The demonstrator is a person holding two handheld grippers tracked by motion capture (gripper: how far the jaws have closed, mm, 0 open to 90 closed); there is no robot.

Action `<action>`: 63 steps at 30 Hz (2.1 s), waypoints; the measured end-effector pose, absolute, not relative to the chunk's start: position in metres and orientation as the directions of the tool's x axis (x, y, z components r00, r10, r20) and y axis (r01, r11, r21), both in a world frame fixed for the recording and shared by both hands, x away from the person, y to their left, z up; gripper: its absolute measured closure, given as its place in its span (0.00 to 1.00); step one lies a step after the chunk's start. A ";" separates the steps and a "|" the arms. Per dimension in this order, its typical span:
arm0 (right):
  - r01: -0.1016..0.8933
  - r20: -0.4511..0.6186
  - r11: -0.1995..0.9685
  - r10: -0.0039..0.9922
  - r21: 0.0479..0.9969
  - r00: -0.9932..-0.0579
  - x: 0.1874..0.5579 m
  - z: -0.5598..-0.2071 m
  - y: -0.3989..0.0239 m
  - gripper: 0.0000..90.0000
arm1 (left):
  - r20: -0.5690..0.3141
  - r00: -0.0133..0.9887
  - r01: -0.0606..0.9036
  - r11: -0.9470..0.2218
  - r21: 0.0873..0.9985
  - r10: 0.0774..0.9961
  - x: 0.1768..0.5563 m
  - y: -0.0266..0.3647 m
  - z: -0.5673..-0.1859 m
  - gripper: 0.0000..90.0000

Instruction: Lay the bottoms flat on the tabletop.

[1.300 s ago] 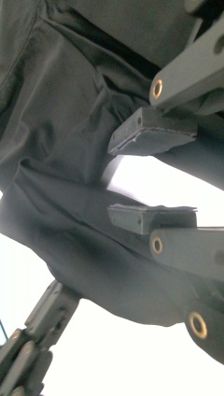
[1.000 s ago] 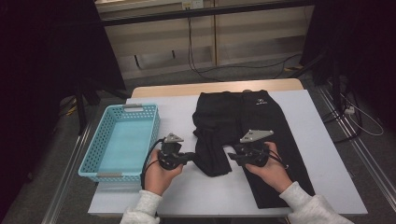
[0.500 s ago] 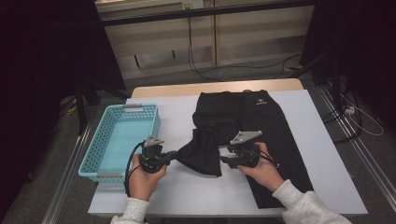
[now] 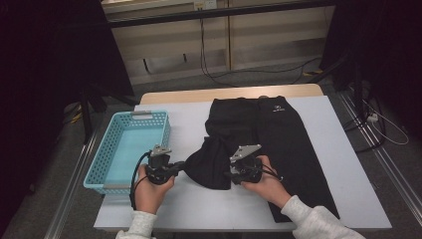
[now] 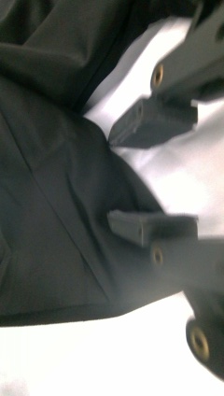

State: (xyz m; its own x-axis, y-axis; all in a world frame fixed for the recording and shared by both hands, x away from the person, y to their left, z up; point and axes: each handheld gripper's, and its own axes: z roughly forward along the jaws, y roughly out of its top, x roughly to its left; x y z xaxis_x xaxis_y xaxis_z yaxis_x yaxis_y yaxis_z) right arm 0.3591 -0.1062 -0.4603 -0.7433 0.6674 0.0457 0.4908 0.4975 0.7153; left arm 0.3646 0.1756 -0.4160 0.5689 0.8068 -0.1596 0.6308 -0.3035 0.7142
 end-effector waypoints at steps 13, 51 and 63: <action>0.518 0.126 0.518 0.614 0.681 -0.779 0.344 -0.455 -0.134 1.00 | -0.159 0.581 0.626 -0.314 0.713 0.798 0.367 0.167 -0.418 0.95; 0.551 0.131 0.383 0.723 0.741 -0.678 0.357 -0.454 -0.141 0.60 | -0.100 0.611 0.621 -0.397 0.676 0.785 0.409 0.132 -0.454 0.94; 0.598 0.190 0.338 0.738 0.727 -0.647 0.361 -0.463 -0.133 0.59 | -0.117 0.565 0.663 -0.365 0.654 0.816 0.399 0.135 -0.442 0.99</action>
State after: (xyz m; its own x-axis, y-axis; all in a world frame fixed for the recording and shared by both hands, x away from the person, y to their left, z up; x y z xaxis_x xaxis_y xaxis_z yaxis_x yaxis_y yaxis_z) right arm 0.3610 -0.1328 -0.4634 -0.6473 0.7382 0.1897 0.5981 0.3377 0.7268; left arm 0.3994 0.1345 -0.4424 0.5654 0.8165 -0.1171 0.6628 -0.3652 0.6537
